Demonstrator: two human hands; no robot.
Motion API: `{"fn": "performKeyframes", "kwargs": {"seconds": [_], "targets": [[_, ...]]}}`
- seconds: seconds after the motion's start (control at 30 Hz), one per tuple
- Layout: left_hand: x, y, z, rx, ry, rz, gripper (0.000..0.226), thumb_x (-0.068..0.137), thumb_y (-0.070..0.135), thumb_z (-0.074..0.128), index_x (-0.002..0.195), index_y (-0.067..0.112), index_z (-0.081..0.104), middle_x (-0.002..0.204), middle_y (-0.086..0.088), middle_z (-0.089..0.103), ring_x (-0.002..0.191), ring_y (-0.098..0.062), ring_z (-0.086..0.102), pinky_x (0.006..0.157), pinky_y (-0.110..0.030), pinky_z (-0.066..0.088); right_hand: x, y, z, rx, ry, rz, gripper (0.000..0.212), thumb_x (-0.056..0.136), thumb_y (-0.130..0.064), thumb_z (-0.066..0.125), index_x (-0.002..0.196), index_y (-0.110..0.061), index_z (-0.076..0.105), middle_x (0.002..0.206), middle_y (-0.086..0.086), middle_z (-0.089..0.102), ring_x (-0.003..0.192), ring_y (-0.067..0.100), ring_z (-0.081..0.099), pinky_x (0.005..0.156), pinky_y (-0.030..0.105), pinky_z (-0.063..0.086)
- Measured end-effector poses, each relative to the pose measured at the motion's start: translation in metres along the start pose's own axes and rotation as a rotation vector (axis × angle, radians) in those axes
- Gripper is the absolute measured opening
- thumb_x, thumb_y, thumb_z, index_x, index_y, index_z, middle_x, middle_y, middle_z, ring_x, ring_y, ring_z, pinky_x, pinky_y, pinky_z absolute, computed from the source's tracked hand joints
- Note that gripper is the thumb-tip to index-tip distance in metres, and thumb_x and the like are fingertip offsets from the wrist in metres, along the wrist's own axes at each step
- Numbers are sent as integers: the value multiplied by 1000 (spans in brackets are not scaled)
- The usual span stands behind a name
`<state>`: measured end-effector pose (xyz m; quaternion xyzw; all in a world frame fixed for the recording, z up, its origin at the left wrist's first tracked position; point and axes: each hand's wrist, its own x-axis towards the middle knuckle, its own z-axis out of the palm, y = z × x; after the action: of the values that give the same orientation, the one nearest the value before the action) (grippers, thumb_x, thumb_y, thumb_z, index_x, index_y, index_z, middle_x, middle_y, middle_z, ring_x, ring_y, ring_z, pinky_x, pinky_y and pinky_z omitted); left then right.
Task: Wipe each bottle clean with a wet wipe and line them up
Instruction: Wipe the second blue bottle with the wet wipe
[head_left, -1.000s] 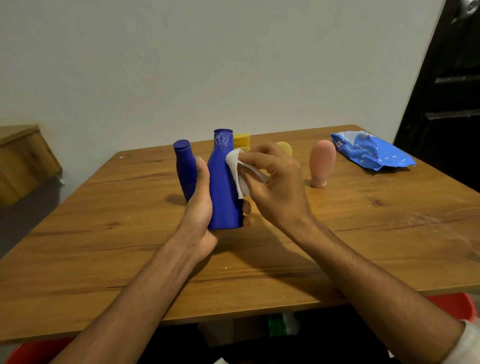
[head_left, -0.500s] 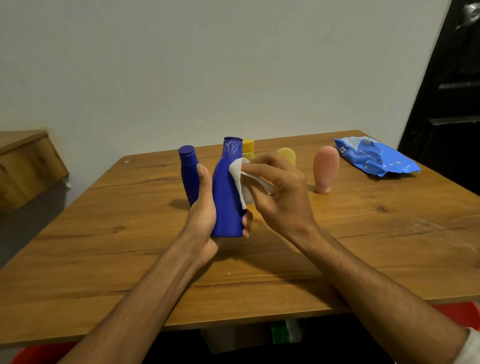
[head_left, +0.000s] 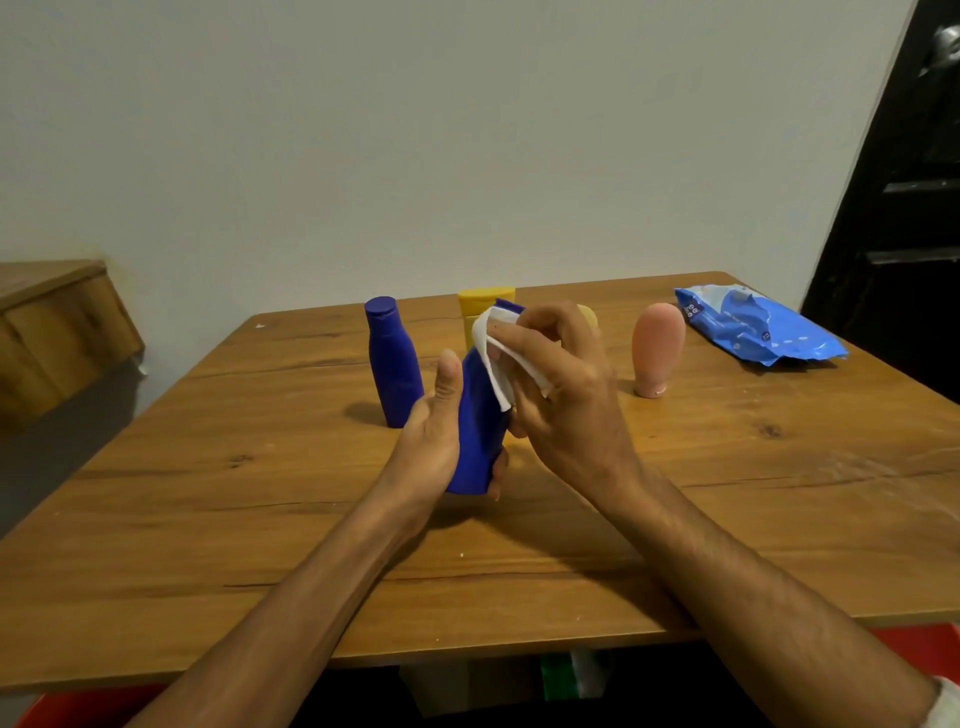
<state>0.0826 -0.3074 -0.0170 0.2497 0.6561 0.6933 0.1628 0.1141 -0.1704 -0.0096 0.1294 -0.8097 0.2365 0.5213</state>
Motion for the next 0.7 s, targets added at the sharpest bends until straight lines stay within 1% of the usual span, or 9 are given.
{"fn": "performKeyframes", "kwargs": {"seconds": [0.07, 0.13, 0.23, 0.3, 0.4, 0.47, 0.57, 0.63, 0.7], "targets": [[0, -1, 2, 35, -8, 54, 65, 78, 70, 30, 94, 13, 57, 67, -3, 66, 55, -23, 59, 51, -35, 52, 1, 1, 0, -37, 23, 23, 35, 88, -27, 51, 115, -8, 65, 111, 6, 50, 101, 13, 43, 68, 45, 53], [0, -2, 3, 63, 2, 95, 68, 77, 72, 31, 97, 13, 56, 68, -2, 65, 55, -25, 59, 51, -35, 52, 2, -1, 0, -48, 46, 34, 33, 88, -25, 53, 114, -8, 64, 112, 4, 48, 100, 12, 42, 68, 43, 53], [-1, -3, 3, 92, 39, 130, 70, 74, 74, 32, 104, 13, 52, 71, -6, 64, 57, -26, 61, 51, -36, 54, -1, -3, 3, -70, 2, -57, 32, 81, -15, 68, 112, -6, 64, 112, 1, 42, 103, 16, 42, 74, 36, 49], [0, -4, 3, 96, 53, 138, 73, 74, 75, 34, 108, 13, 51, 72, -7, 64, 57, -25, 62, 51, -35, 54, -1, -1, 4, -126, -5, -66, 38, 76, -13, 73, 112, -7, 62, 112, 6, 47, 103, 18, 43, 77, 32, 41], [2, -6, 3, 99, 40, 162, 81, 73, 82, 37, 110, 11, 51, 71, -4, 64, 57, -25, 63, 51, -35, 54, 0, -1, 3, -134, 23, -20, 35, 79, -17, 68, 112, -7, 62, 110, 11, 53, 102, 17, 45, 77, 30, 38], [2, -5, 3, 105, 43, 173, 74, 75, 77, 35, 110, 14, 52, 69, -2, 65, 57, -22, 63, 52, -34, 54, -2, -5, 3, -78, -21, -63, 29, 83, -20, 63, 110, -8, 64, 111, 4, 47, 102, 16, 44, 77, 32, 41], [0, -2, 3, 87, 75, 160, 58, 78, 65, 30, 107, 19, 53, 64, 4, 68, 56, -11, 65, 52, -25, 55, -5, -8, 3, -73, -79, -146, 30, 82, -24, 57, 107, -9, 66, 107, 1, 45, 98, 16, 46, 79, 35, 44], [0, -2, 4, 77, 64, 156, 62, 78, 67, 32, 108, 17, 53, 65, 2, 66, 56, -15, 64, 51, -29, 55, -3, -6, 3, -62, -24, -95, 30, 82, -23, 58, 107, -9, 67, 105, 3, 50, 98, 14, 45, 76, 42, 48], [0, -2, 6, 77, 43, 156, 63, 79, 69, 33, 108, 18, 52, 68, 1, 65, 57, -23, 62, 51, -36, 53, 0, -3, 1, 7, 46, 7, 32, 84, -24, 57, 110, -8, 66, 108, 1, 47, 100, 7, 42, 71, 48, 51]]}}
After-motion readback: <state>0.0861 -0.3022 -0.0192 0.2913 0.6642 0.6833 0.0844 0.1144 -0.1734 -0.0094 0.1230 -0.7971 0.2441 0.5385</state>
